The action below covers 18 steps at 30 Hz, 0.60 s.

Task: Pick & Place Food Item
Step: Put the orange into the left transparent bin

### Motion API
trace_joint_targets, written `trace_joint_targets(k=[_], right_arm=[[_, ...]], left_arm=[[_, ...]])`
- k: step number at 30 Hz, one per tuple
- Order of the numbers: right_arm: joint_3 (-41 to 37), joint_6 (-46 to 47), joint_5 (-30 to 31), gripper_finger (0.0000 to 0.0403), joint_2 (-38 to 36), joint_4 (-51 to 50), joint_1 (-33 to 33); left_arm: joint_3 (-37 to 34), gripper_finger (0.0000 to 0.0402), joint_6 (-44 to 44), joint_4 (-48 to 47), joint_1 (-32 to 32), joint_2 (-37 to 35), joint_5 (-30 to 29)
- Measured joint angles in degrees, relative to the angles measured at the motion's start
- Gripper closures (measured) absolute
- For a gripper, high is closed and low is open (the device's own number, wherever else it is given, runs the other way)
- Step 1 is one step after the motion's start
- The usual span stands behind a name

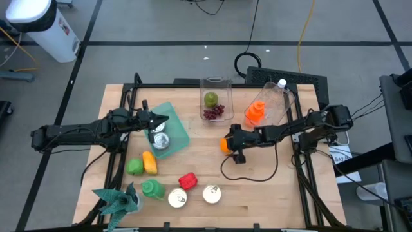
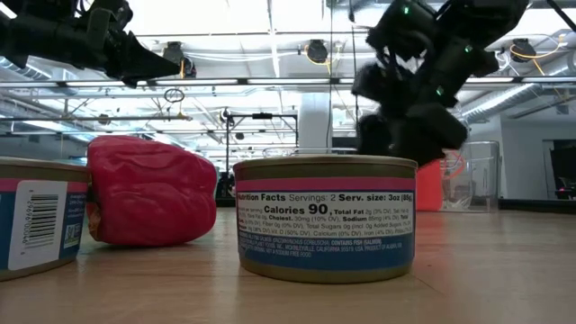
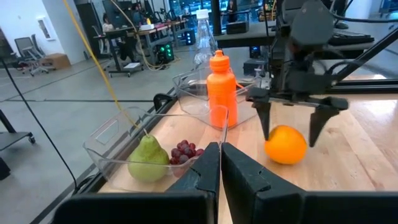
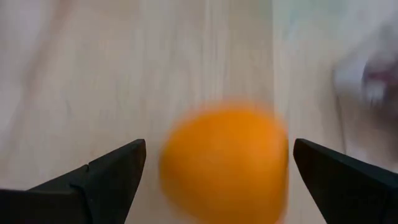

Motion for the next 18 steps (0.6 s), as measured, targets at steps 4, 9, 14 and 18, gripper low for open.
trace_joint_targets(k=[4,9,14,18], right_arm=[[0.14,1.46,-0.12,0.0003,-0.03,2.89,0.68],[0.14,3.72,0.41,0.0003,0.68,2.26,0.60],[-0.65,5.09,4.96,0.0003,2.55,1.21,0.56],[-1.68,6.99,4.87,0.0003,4.71,0.70,0.15]], left_arm=[[-0.02,0.0376,-0.02,0.17,0.00,0.00,0.02],[0.00,0.0376,-0.22,0.25,0.00,0.00,0.04],[0.00,0.0376,-0.80,0.29,0.00,0.00,0.05],[0.00,0.0376,-1.05,0.30,0.00,0.00,0.06]])
